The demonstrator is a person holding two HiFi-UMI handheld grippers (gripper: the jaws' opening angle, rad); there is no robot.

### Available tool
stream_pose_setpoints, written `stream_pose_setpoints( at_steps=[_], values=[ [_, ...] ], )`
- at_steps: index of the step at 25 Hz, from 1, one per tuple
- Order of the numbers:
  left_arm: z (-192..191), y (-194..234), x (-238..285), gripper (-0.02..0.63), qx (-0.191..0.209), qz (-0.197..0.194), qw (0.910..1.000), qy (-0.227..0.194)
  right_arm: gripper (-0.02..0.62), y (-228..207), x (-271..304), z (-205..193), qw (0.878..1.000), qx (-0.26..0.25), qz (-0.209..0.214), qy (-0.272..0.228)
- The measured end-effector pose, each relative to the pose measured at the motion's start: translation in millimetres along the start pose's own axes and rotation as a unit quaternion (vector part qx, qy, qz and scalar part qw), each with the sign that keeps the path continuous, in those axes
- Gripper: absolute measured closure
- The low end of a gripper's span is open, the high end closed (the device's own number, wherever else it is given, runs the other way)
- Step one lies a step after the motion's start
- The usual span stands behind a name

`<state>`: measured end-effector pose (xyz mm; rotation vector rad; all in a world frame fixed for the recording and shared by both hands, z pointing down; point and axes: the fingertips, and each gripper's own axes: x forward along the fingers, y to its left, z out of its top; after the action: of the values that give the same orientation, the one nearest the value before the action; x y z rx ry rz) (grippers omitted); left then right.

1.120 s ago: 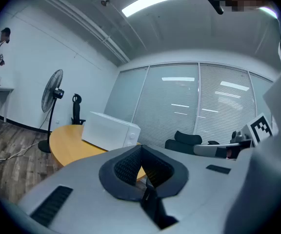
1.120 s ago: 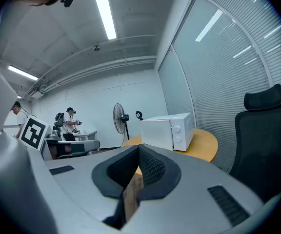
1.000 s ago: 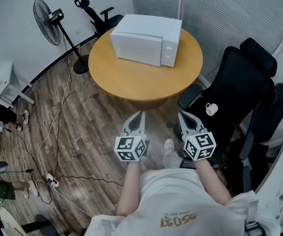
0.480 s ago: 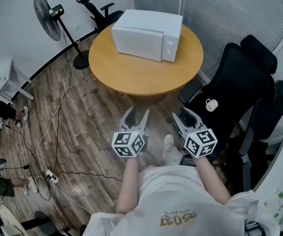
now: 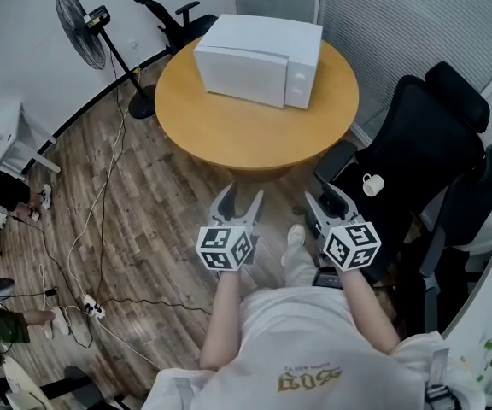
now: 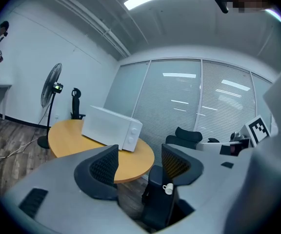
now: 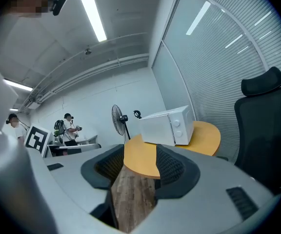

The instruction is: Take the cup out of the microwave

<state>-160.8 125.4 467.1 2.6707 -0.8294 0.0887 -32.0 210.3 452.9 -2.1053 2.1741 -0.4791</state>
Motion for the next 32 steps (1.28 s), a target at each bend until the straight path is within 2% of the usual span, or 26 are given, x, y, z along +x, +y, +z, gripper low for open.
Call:
stream_pose_setpoints(
  at_steps=[6, 15, 24, 27, 32],
  values=[
    [12, 29, 49, 0.325, 0.014, 0.005, 0.9998, 0.013, 0.393, -24, 56, 8, 1.0, 0.004, 0.006, 0.001],
    [49, 55, 165, 0.327, 0.024, -0.01, 0.9995, 0.019, 0.396, -100, 144, 53, 1.0, 0.006, -0.011, -0.004],
    [47, 74, 271, 0.325, 0.046, -0.001, 0.9978, 0.047, 0.397, -186, 193, 70, 0.999, 0.017, -0.029, 0.006],
    [45, 77, 297, 0.316, 0.071, 0.006, 0.9958, 0.058, 0.399, -211, 205, 72, 0.999, 0.02, -0.03, 0.009],
    [53, 71, 324, 0.308, 0.137, 0.009, 0.9878, 0.073, 0.402, -231, 220, 73, 0.999, 0.033, -0.028, 0.014]
  ],
)
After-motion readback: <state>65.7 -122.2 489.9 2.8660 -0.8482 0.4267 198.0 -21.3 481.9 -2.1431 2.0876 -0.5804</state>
